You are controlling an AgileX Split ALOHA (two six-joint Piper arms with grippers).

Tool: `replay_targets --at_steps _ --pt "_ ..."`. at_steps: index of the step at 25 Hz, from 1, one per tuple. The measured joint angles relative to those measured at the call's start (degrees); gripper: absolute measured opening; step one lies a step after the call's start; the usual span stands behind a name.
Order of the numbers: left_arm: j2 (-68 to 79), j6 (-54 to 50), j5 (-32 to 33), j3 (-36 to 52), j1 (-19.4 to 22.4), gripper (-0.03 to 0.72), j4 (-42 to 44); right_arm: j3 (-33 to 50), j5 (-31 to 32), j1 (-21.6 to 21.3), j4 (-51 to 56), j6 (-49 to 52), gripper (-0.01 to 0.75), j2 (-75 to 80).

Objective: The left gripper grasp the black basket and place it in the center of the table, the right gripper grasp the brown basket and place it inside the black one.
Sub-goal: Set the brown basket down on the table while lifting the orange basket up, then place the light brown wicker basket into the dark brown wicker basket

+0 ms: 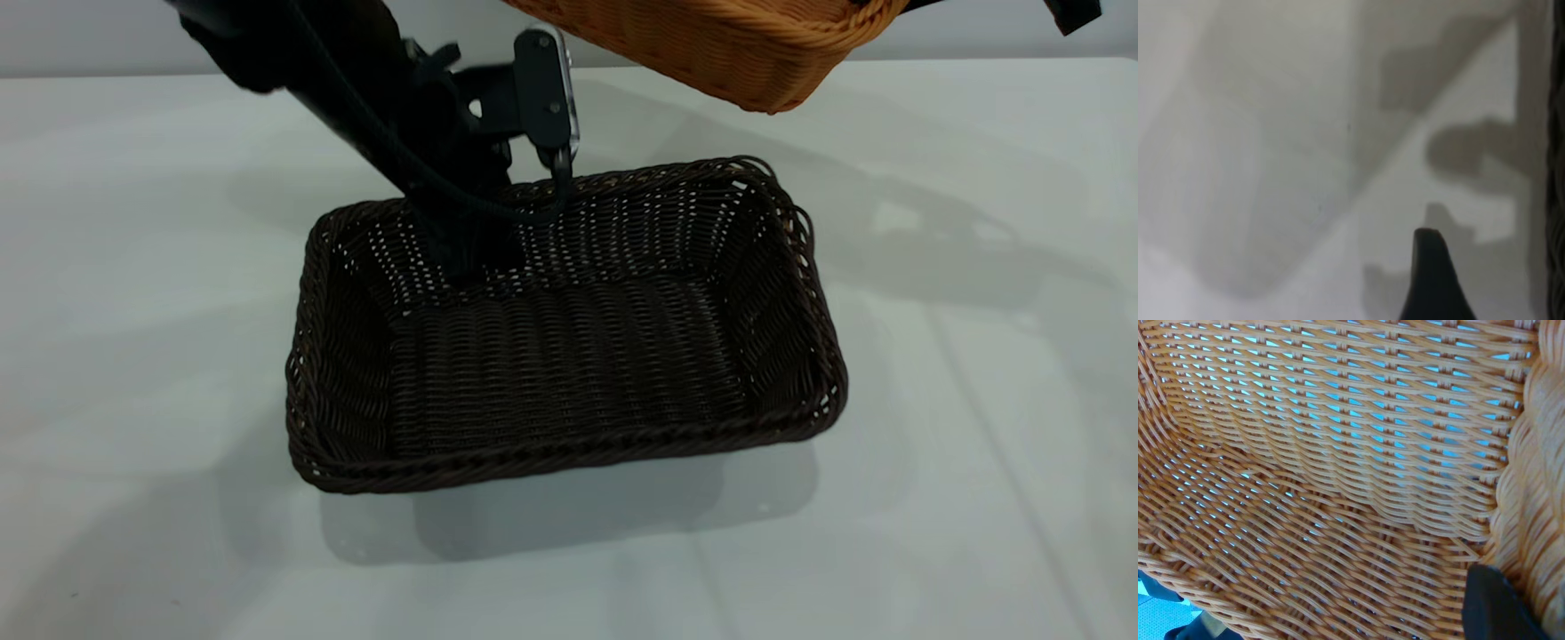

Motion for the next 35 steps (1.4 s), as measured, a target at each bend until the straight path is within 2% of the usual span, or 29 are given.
replay_targets --at_steps 6,12,17,21,26,29,35 --pt "-8.5 -0.2 8.2 0.3 -0.1 0.437 -0.1 0.0 -2.3 -0.8 0.8 0.0 0.071 0.0" --pt "-18.2 -1.0 14.8 0.3 -0.1 0.437 0.2 0.0 -3.2 -5.7 3.3 -0.3 0.073 0.0" --pt "-29.4 -2.1 21.2 0.3 -0.1 0.437 0.6 -0.2 0.1 -6.6 0.2 -1.3 0.076 0.0" --pt "-38.9 -2.3 21.9 0.3 -0.1 0.437 0.9 -0.2 5.6 -2.3 -4.9 -4.6 0.078 0.0" --pt "-49.1 -4.3 22.0 0.3 -0.1 0.437 0.9 -0.2 12.3 5.2 -12.1 -10.0 0.079 0.0" --pt "-53.0 -5.8 22.4 0.3 -0.1 0.437 0.9 -0.2 12.5 8.1 -15.9 -9.9 0.081 0.0" --pt "-55.2 -8.4 23.0 0.3 -0.1 0.437 1.0 0.2 11.1 11.1 -18.9 -8.7 0.083 0.0"
